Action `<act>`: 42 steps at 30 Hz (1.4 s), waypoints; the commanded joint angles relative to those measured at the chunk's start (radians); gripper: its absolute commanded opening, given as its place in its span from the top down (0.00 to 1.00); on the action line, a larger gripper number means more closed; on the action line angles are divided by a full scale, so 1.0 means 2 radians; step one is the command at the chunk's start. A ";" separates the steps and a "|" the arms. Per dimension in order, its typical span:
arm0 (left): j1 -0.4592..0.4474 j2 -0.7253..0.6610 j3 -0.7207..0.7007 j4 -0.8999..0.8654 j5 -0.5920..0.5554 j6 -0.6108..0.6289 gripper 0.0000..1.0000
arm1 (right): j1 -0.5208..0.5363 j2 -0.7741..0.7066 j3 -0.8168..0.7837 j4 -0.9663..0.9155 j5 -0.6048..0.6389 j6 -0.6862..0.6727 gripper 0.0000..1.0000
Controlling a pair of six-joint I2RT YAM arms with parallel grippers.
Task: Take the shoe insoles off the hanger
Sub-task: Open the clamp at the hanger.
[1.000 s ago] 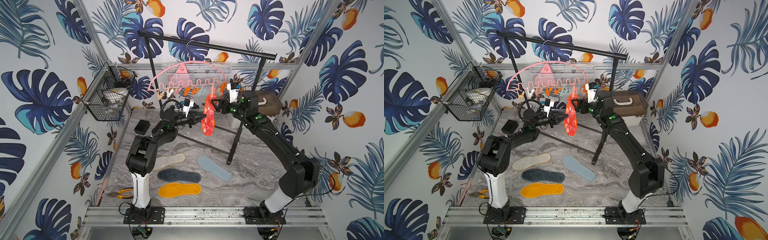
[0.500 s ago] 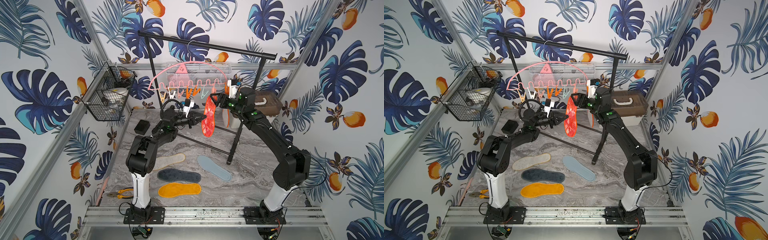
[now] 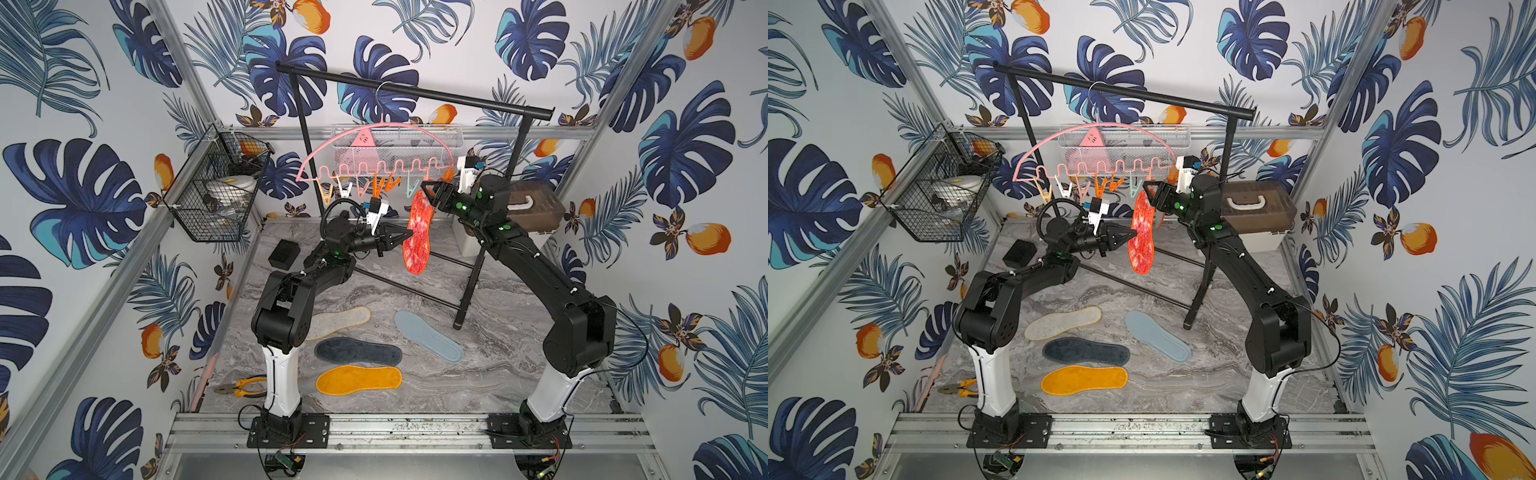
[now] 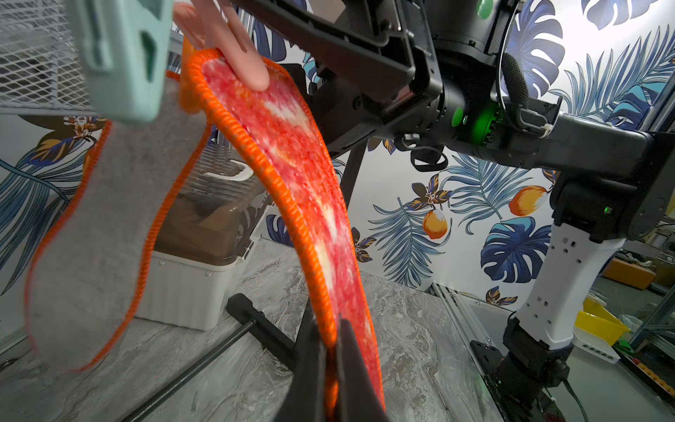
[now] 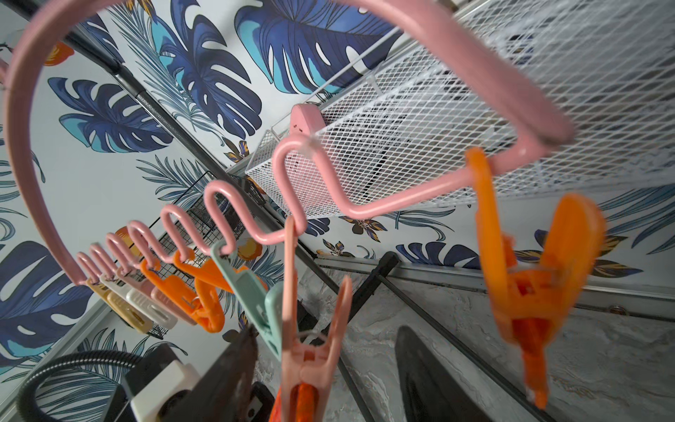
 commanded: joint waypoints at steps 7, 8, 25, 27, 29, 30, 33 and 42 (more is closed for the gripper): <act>-0.005 -0.006 -0.005 0.026 0.015 -0.005 0.99 | -0.001 0.009 0.017 0.008 0.002 0.005 0.46; -0.005 -0.006 -0.005 0.025 0.015 -0.005 0.99 | -0.001 0.011 0.018 0.007 0.000 0.005 0.48; -0.005 -0.005 -0.007 0.021 0.024 -0.004 0.99 | -0.005 -0.004 -0.002 0.025 -0.004 0.012 0.75; -0.005 -0.005 -0.007 0.021 0.024 -0.004 0.99 | -0.005 -0.004 -0.002 0.026 -0.006 0.012 0.77; -0.005 -0.005 -0.008 0.021 0.024 -0.003 0.99 | -0.006 -0.004 -0.002 0.027 -0.007 0.013 0.80; -0.005 -0.004 -0.009 0.021 0.024 -0.002 0.99 | -0.007 -0.004 -0.003 0.029 -0.007 0.014 0.81; -0.005 -0.003 -0.014 0.022 0.023 -0.002 0.99 | -0.006 -0.004 -0.002 0.028 -0.008 0.014 0.82; -0.005 -0.016 -0.063 0.028 0.031 0.013 1.00 | -0.009 -0.007 -0.005 0.030 -0.006 0.012 0.79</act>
